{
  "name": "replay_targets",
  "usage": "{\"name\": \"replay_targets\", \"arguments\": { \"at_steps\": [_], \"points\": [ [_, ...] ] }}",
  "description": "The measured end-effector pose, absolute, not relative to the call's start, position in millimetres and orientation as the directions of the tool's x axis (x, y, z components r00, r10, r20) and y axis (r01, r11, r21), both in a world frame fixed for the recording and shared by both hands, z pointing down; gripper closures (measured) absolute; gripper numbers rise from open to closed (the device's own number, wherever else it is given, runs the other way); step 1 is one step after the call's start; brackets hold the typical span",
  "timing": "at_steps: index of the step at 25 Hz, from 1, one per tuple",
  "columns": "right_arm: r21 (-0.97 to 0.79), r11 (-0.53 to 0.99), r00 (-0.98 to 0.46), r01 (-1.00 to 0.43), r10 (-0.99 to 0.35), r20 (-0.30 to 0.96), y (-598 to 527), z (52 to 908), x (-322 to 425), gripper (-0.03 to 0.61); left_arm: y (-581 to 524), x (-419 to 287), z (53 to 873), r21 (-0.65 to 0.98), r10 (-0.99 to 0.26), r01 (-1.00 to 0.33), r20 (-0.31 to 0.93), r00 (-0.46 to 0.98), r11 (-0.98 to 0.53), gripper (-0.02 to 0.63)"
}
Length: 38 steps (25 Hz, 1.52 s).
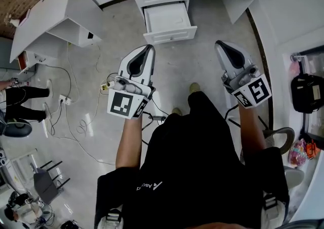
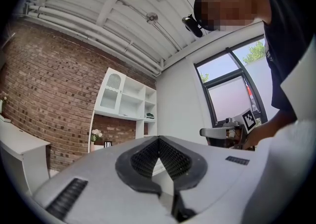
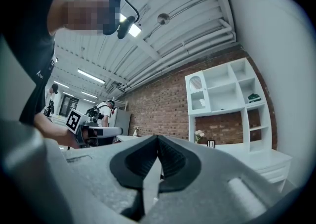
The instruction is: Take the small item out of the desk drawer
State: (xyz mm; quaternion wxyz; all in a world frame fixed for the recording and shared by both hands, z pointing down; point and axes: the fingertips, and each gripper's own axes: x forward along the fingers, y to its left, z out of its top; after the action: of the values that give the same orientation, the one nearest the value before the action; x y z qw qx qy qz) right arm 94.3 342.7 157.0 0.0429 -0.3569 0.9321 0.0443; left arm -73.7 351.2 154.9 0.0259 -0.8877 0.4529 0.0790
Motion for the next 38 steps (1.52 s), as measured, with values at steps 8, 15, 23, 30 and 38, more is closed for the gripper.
{"name": "replay_targets", "arguments": {
  "at_steps": [8, 15, 23, 30, 38],
  "points": [
    [0.05, 0.759, -0.758, -0.65, -0.641, -0.123, 246, 172, 95, 0.577, 265, -75, 164, 0.021, -0.816, -0.823, -0.151, 0.559, -0.568, 0.615],
    [0.092, 0.791, -0.796, -0.605, -0.596, -0.106, 135, 186, 110, 0.577, 156, -54, 169, 0.006, -0.827, -0.838, -0.165, 0.537, -0.546, 0.615],
    [0.105, 0.855, -0.862, -0.507, -0.506, -0.039, 23, 219, 127, 0.577, 55, -30, 196, 0.001, -0.866, -0.872, -0.122, 0.485, -0.489, 0.615],
    [0.124, 0.892, -0.891, -0.435, -0.447, 0.082, -33, 262, 99, 0.577, -3, -42, 232, 0.001, -0.89, -0.892, -0.078, 0.45, -0.452, 0.615],
    [0.163, 0.906, -0.877, -0.391, -0.42, 0.232, -78, 318, 53, 0.577, -58, -69, 305, 0.01, -0.856, -0.858, 0.051, 0.514, -0.514, 0.615]
  ]
}}
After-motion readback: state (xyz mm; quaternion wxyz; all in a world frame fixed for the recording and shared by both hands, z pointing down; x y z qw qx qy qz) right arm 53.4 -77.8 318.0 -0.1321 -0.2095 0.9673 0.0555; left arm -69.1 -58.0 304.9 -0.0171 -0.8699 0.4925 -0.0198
